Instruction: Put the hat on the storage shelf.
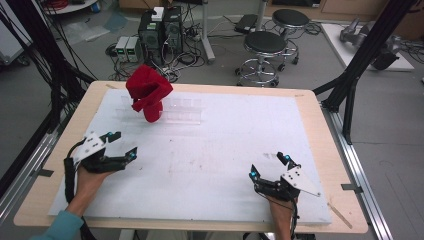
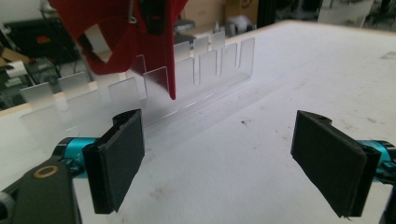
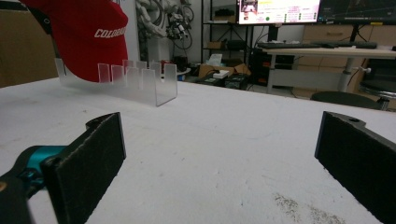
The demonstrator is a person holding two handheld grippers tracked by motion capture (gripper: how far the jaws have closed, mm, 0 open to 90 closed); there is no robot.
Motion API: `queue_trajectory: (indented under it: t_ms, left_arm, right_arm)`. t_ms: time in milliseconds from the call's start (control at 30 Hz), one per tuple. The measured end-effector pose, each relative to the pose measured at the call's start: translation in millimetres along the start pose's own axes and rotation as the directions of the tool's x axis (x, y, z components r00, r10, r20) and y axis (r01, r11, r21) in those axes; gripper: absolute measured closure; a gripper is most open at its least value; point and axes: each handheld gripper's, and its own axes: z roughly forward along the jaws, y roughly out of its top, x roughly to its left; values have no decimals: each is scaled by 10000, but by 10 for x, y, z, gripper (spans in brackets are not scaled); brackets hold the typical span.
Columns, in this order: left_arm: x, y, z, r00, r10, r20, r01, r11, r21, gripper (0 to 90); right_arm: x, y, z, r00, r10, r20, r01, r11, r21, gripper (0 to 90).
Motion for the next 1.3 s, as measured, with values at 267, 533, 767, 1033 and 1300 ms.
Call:
queue_trajectory:
  t_ms: [267, 533, 767, 1033, 1300]
  left_arm:
    - [-18, -271, -269, 9995, -170, -276, 147, 9967, -802, 169]
    - [-39, -301, -311, 9993, -28, -386, -15, 9940, -1092, 170]
    - [-33, -319, -332, 9979, -270, -588, 186, 9902, -1385, 171]
    - [-42, -328, -343, 9967, -335, -745, 217, 9879, -1536, 176]
    - [-34, -333, -352, 9962, -431, -751, 306, 9866, -1600, 176]
  right_arm:
    - [12, -4, -4, 9999, -101, 15, 101, 9999, -31, 6]
    - [11, -6, -11, 10000, -66, -13, 66, 10000, -52, 6]
    - [15, -13, -24, 9999, -129, -16, 128, 9997, -213, 6]
    - [9, -12, -25, 10000, -64, -70, 62, 9997, -232, 6]
    - [12, -13, -25, 9999, -95, -89, 93, 9997, -232, 6]
